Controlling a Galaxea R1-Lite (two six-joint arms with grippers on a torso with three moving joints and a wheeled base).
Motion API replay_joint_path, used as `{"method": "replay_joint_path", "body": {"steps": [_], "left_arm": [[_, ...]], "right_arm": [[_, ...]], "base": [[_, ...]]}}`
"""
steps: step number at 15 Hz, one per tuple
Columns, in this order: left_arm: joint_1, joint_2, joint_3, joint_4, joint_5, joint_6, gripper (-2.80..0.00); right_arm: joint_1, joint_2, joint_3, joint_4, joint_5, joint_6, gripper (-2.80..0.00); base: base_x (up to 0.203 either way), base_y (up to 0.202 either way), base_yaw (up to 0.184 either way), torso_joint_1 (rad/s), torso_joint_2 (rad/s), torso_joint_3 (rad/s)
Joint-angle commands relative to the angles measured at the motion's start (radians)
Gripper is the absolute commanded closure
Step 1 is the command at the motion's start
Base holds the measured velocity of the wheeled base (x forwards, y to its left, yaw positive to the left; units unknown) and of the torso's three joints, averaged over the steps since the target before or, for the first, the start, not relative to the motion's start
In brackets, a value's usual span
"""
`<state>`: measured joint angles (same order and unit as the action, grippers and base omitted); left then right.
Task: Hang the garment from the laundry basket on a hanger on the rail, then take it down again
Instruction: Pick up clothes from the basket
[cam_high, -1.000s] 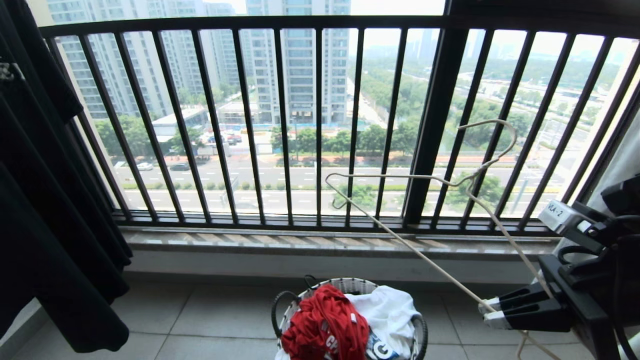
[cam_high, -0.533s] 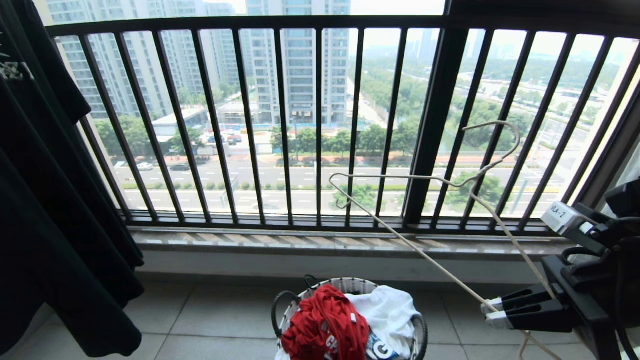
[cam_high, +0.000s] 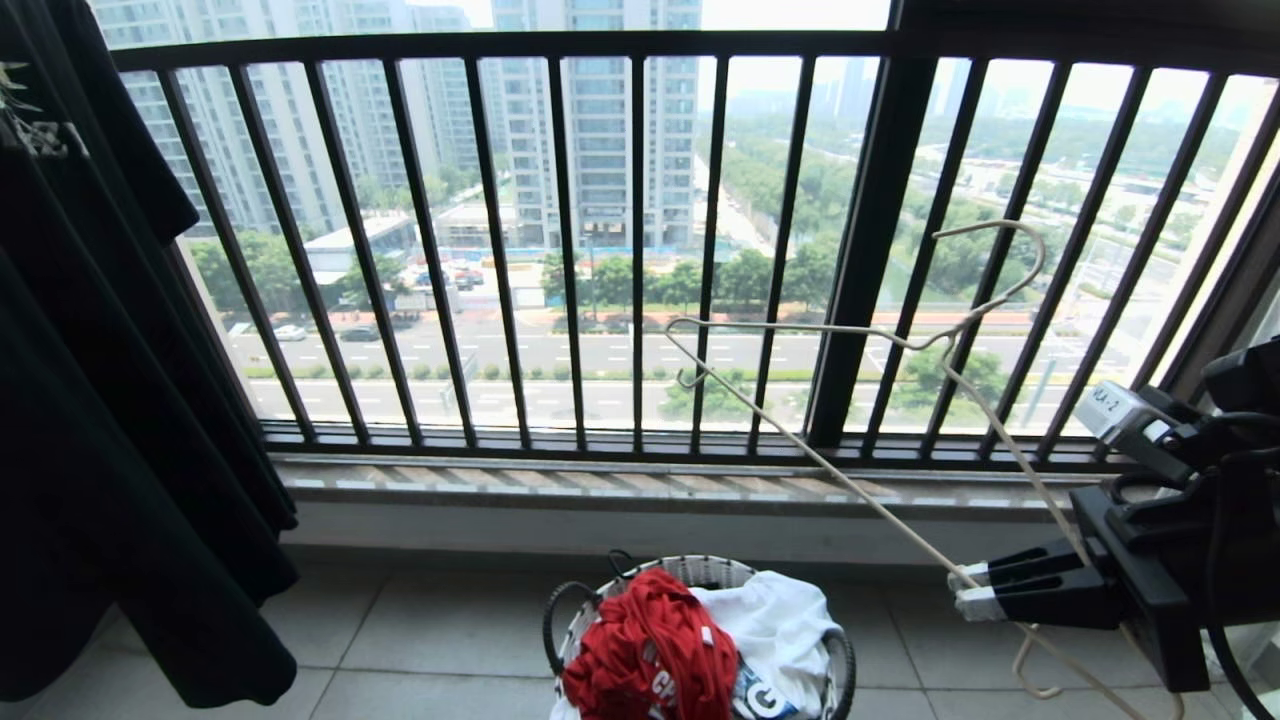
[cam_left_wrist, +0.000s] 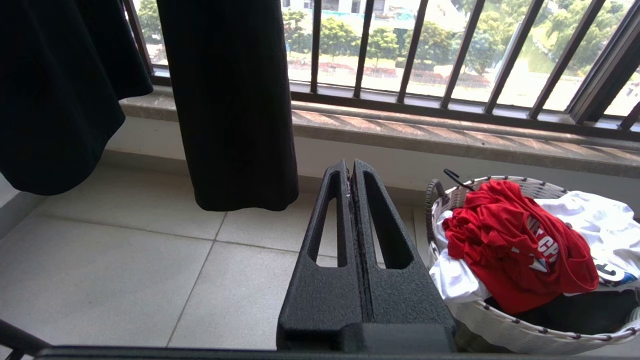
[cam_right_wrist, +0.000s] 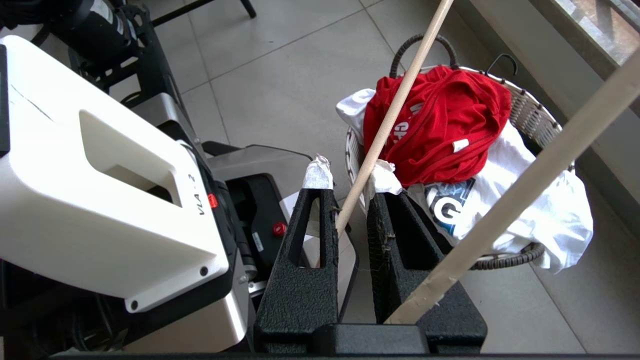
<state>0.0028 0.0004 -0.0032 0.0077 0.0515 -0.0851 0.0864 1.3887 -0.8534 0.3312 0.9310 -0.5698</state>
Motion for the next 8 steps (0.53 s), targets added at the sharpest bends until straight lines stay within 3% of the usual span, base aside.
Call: {"method": "replay_joint_path", "body": {"steps": [1,8], "left_arm": [[0.0,0.001,0.0,0.0,0.001,-0.001,0.0],[0.0,0.001,0.0,0.0,0.001,-0.001,0.0]], "right_arm": [[0.0,0.004,0.002,-0.017,0.006,0.018,0.0],[-0.039,-0.048,0.022,-0.021,0.006,0.018,0.0]], "base": [[0.0,0.0,0.0,0.0,0.0,0.0],[0.0,0.0,0.0,0.0,0.0,0.0]]}}
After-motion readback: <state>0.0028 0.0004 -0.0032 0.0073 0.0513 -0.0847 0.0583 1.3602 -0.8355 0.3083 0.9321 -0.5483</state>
